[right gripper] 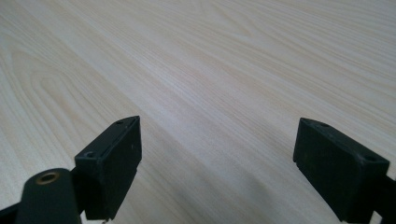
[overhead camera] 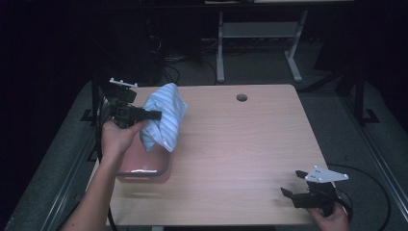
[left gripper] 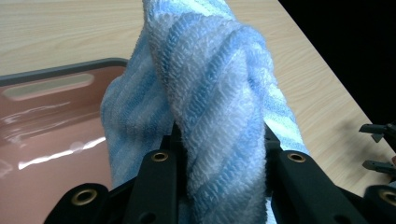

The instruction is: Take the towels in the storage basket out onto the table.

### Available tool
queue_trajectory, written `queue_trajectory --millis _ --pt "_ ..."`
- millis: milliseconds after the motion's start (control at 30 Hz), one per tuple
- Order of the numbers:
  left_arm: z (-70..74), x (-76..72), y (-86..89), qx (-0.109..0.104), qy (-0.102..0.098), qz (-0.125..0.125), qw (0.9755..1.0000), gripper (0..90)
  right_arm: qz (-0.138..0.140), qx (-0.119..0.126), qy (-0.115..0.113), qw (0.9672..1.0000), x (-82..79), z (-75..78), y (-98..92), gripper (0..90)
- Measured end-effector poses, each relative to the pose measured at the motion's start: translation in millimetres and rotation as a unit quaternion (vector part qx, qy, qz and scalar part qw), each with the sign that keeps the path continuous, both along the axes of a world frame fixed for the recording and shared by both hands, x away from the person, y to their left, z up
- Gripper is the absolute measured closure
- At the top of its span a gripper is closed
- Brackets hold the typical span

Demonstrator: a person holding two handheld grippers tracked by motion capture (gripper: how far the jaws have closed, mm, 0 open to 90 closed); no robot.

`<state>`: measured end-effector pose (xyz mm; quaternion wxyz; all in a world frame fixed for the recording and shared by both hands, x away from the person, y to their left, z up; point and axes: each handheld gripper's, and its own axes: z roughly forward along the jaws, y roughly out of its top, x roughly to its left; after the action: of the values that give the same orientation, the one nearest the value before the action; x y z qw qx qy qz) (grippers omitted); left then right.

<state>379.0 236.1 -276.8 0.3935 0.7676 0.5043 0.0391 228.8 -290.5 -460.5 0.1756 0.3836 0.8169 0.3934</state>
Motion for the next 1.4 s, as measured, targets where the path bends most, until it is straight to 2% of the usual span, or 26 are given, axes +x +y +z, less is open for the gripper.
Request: queue_trajectory --millis 700,1400 --pt "0.3 9.4 -37.8 -0.002 0.004 -0.026 0.9996 68.9 -0.001 0.001 -0.001 1.0000 0.0 1.1 -1.0 14.8" --pt "-8.1 20.3 -74.2 -0.002 0.014 -0.049 0.9987 68.9 -0.001 0.003 -0.004 1.0000 0.4 2.2 -3.3 14.8"
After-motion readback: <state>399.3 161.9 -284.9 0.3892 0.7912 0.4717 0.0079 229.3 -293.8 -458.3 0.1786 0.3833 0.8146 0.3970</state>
